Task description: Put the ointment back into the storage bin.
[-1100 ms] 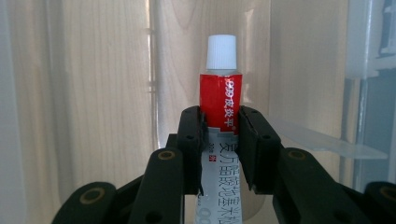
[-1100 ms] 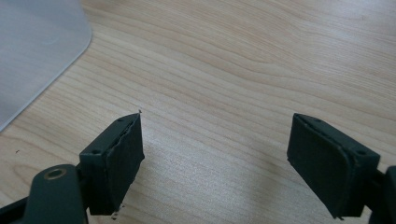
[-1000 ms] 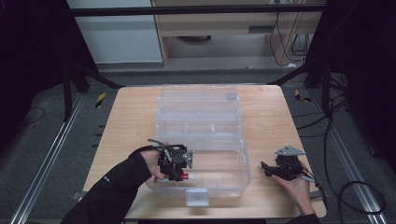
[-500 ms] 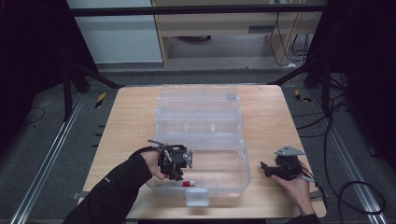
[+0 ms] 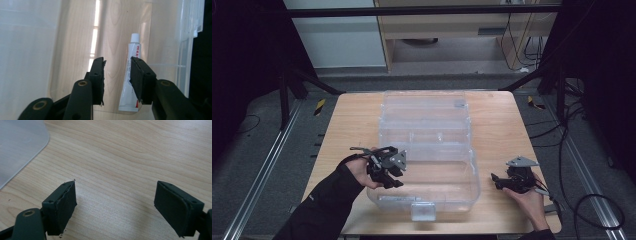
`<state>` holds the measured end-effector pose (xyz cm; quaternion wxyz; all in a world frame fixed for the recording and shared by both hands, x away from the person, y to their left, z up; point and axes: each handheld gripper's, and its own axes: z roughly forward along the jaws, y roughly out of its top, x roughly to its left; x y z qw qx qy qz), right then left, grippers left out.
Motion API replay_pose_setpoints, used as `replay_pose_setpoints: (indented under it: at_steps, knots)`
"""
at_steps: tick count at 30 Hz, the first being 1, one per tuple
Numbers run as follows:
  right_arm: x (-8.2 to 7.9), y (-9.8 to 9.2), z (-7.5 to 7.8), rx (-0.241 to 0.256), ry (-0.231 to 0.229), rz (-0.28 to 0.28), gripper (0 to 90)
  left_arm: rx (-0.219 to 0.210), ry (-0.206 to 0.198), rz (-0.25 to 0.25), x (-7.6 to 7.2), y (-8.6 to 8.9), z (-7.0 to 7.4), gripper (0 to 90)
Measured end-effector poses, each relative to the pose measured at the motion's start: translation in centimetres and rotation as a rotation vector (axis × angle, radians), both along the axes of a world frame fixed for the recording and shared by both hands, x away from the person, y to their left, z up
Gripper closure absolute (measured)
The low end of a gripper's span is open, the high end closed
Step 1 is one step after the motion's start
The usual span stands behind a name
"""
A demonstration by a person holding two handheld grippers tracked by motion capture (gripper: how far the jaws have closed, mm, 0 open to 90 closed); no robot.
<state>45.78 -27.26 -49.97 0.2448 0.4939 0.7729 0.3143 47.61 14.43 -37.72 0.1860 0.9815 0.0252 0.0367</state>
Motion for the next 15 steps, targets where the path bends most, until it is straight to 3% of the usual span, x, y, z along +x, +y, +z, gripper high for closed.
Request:
replay_pose_setpoints:
  at_steps: [1,5,9,12,15]
  knots:
    - [0.0,0.0,0.0,0.000,0.000,0.000,18.1,0.000,0.000,0.000,0.0,0.0,0.0,62.5]
    - [0.0,-0.1,0.0,0.000,-0.004,-0.002,18.0,-0.108,0.010,0.054,-0.3,1.7,1.0,59.0]
    - [0.0,-0.1,0.0,-0.003,-0.003,-0.004,18.0,-0.158,0.005,0.075,-0.7,2.7,1.4,57.0]
    - [0.0,-0.1,0.0,0.002,-0.001,-0.006,18.0,-0.183,0.014,0.123,-1.3,3.7,1.7,55.7]
    - [0.0,-0.1,0.0,0.003,0.000,-0.009,18.0,-0.233,-0.020,0.127,-1.3,4.5,1.9,54.1]
